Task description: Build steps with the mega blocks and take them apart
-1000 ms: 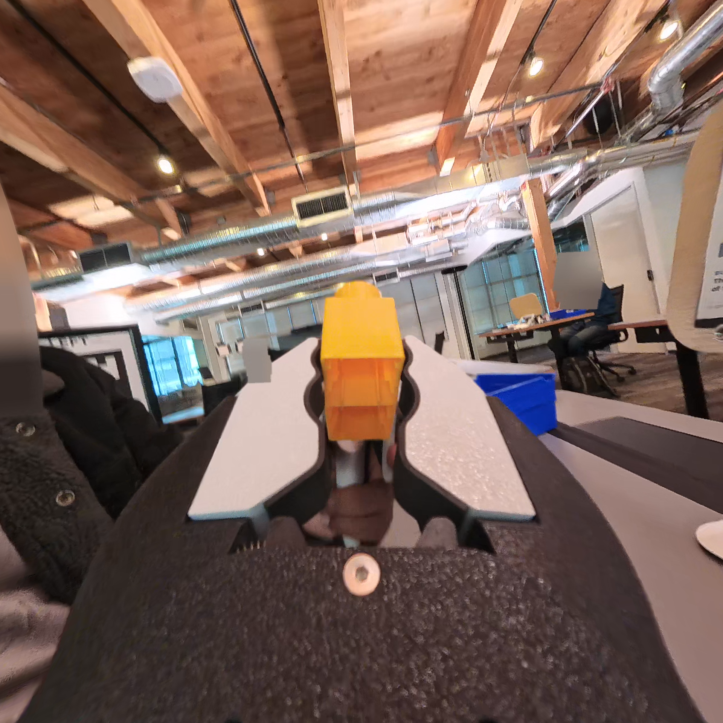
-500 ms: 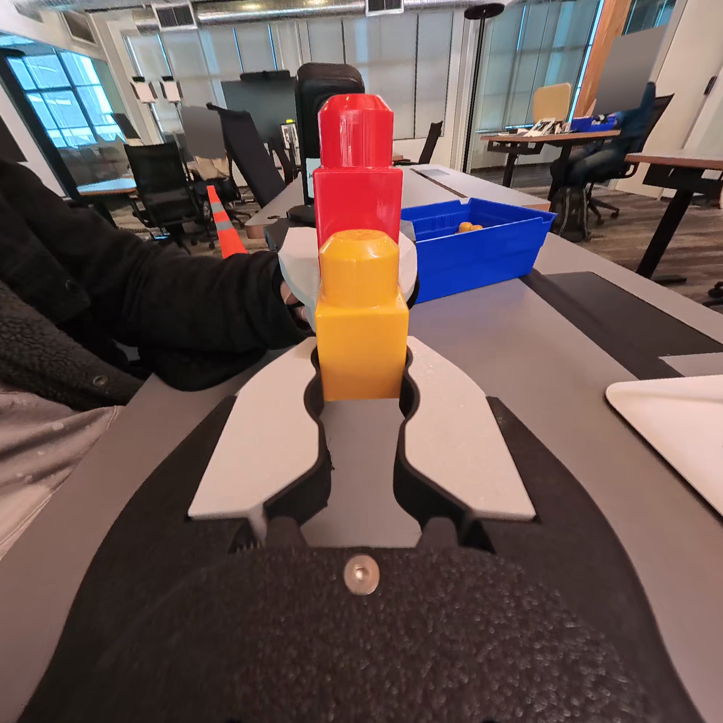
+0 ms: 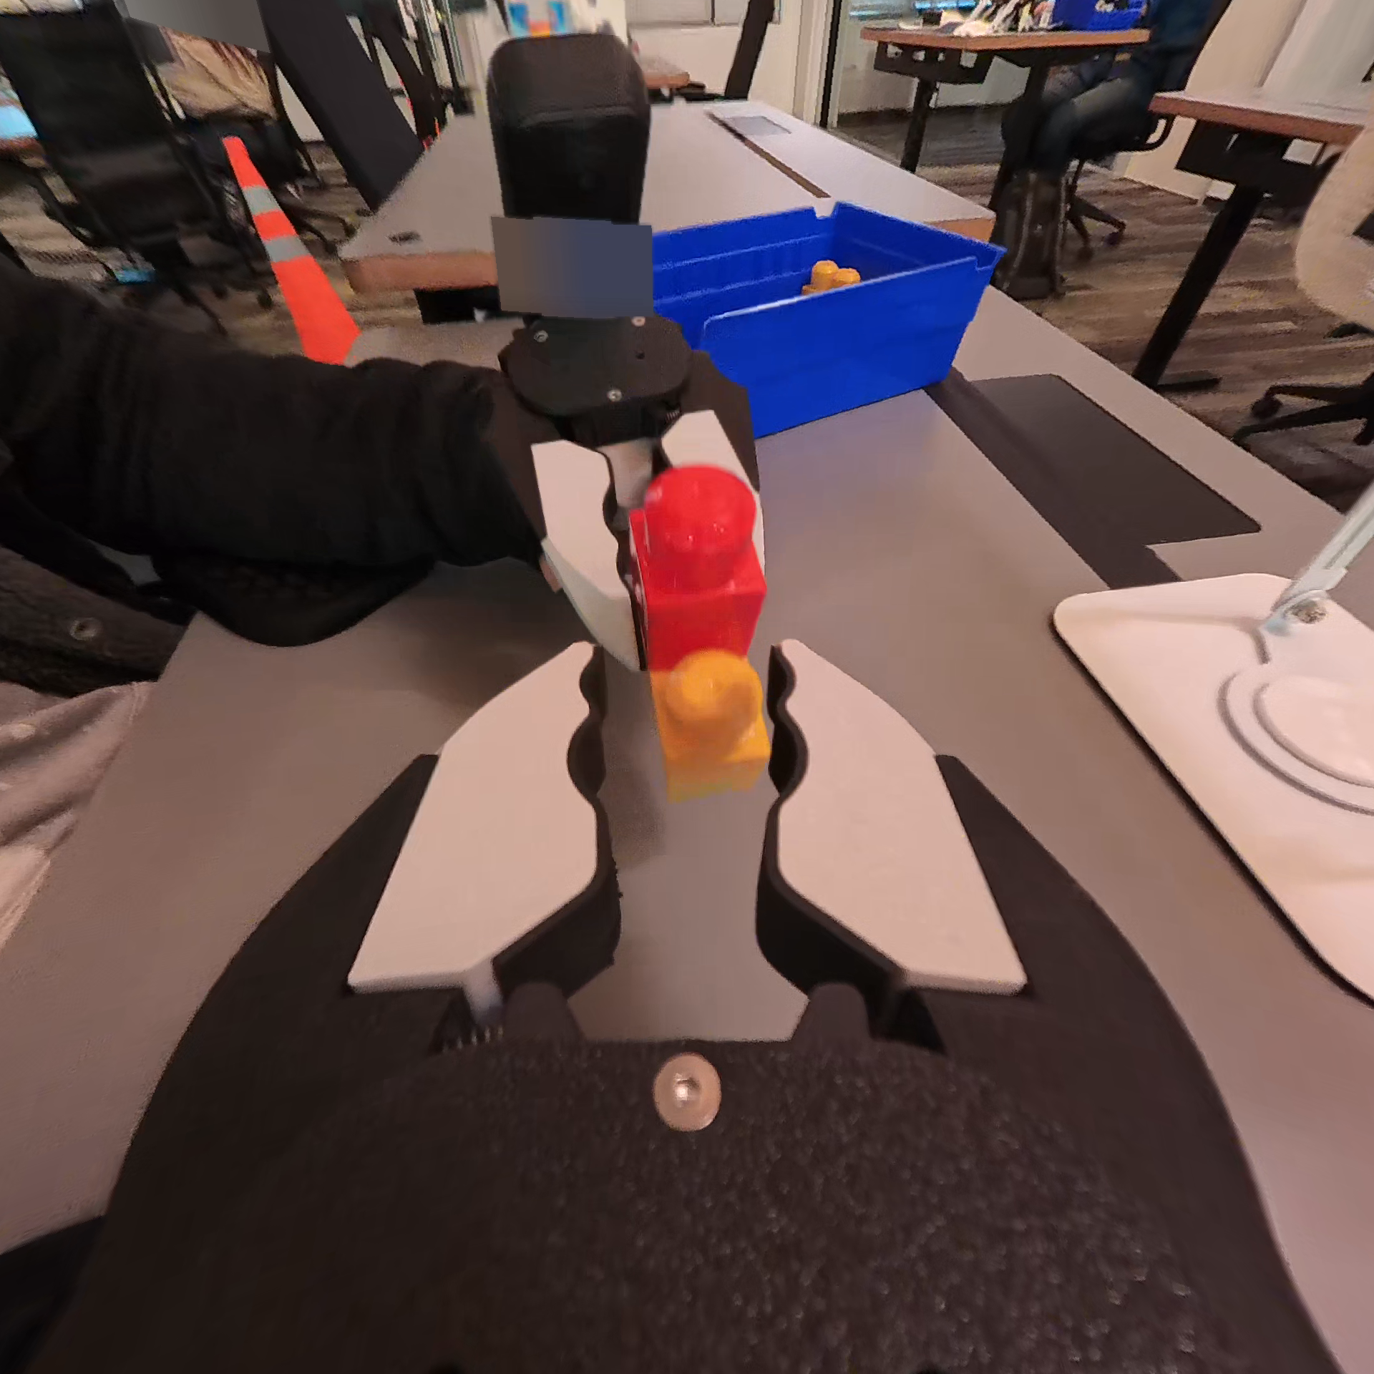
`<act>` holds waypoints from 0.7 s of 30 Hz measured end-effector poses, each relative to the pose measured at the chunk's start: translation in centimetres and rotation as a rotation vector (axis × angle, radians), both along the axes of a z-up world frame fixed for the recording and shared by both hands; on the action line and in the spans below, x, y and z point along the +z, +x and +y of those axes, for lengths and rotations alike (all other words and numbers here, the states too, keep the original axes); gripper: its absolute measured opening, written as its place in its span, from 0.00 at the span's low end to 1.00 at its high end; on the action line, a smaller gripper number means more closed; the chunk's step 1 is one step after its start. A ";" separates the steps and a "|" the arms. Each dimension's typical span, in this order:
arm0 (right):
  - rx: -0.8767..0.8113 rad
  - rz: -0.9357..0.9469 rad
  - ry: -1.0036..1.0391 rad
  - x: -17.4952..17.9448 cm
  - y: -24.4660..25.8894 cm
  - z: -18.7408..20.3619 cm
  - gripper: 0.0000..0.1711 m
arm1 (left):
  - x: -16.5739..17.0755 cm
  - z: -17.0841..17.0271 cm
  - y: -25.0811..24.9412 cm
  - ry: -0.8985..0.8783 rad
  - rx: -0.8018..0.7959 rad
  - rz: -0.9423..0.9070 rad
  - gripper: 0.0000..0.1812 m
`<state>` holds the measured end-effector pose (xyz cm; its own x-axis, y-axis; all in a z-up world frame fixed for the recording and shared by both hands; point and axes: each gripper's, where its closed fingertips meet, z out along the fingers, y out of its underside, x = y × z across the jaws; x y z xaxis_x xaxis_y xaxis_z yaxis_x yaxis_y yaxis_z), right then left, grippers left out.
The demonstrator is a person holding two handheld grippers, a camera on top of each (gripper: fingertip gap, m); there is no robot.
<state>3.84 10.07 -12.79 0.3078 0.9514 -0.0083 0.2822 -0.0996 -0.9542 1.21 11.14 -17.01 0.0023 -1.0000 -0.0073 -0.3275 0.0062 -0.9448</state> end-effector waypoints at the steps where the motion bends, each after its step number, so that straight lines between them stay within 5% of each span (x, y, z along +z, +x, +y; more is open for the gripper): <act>1: -0.006 -0.034 0.016 -0.1 -0.1 0.0 0.24 | -0.5 0.0 0.1 0.011 -0.001 0.025 0.20; 21: -0.032 -0.165 0.095 0.2 -0.6 -0.4 0.17 | -1.3 -0.6 0.9 0.132 -0.007 0.088 0.20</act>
<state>3.27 9.70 -12.58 0.3274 0.9353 0.1342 0.4337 -0.0226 -0.9008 2.15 10.50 -18.33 -0.0108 -0.9904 -0.1382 -0.4085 0.1305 -0.9034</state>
